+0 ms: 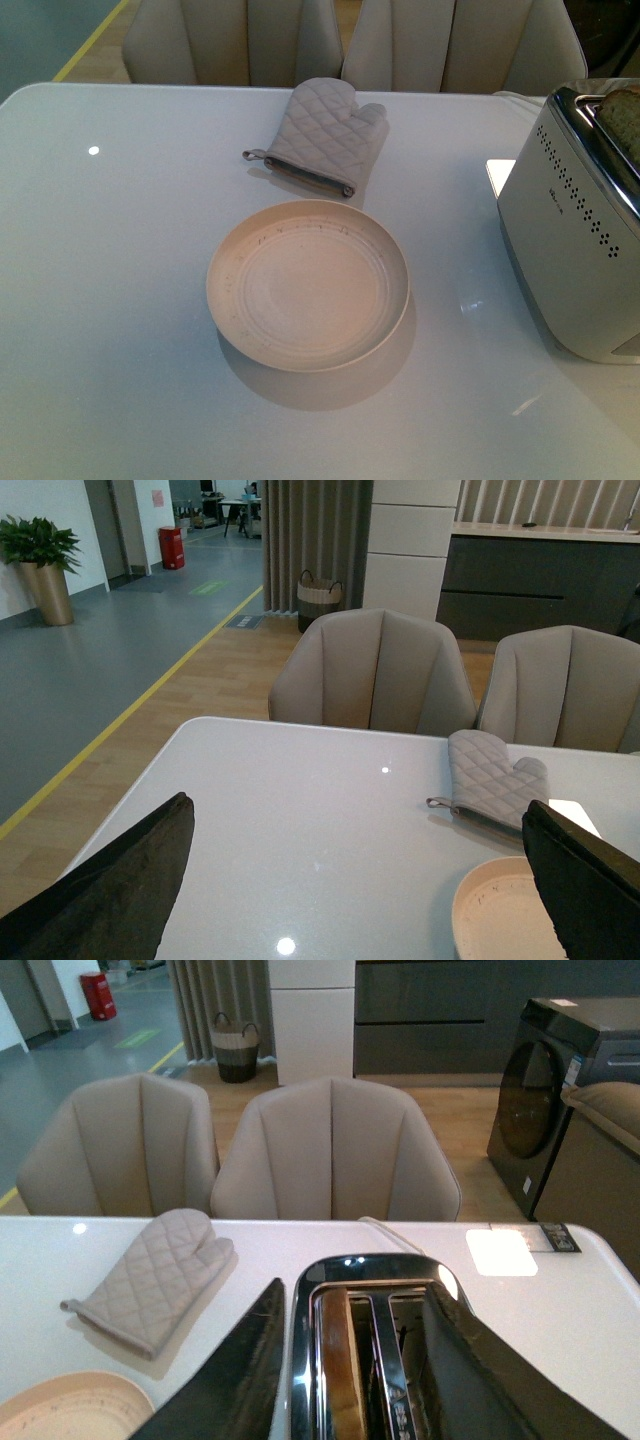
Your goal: Put bread into toaster
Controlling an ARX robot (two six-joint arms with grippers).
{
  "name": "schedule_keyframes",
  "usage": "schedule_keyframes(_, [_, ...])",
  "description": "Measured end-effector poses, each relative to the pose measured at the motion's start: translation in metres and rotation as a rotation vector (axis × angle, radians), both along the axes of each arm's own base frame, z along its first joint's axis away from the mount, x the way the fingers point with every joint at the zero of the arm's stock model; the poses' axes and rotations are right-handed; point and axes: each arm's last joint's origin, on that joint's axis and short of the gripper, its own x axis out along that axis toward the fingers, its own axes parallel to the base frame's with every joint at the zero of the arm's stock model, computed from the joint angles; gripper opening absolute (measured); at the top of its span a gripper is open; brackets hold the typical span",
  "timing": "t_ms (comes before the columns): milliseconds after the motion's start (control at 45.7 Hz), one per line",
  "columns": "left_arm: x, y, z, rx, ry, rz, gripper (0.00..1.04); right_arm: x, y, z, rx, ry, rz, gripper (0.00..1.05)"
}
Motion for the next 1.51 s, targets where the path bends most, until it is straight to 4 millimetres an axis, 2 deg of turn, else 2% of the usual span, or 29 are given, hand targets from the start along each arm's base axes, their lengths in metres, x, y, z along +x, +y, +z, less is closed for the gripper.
schedule_keyframes(153, [0.0,0.0,0.0,0.0,0.0,0.0,0.98,-0.013,0.0,-0.01,0.0,-0.016,0.0,0.19])
schedule_keyframes(241, [0.0,0.0,0.0,0.0,0.0,0.0,0.98,-0.022,0.0,-0.019,-0.004,-0.014,-0.001,0.02])
schedule_keyframes(438, [0.0,0.0,0.0,0.0,0.0,0.0,0.98,-0.039,0.0,-0.032,-0.003,-0.017,-0.002,0.02])
schedule_keyframes(941, [0.0,0.0,0.0,0.0,0.0,0.0,0.98,-0.062,0.0,-0.051,-0.003,-0.029,-0.002,0.02])
schedule_keyframes(1509, [0.0,0.0,0.0,0.0,0.0,0.0,0.98,-0.075,0.0,-0.05,-0.003,-0.042,-0.002,0.02])
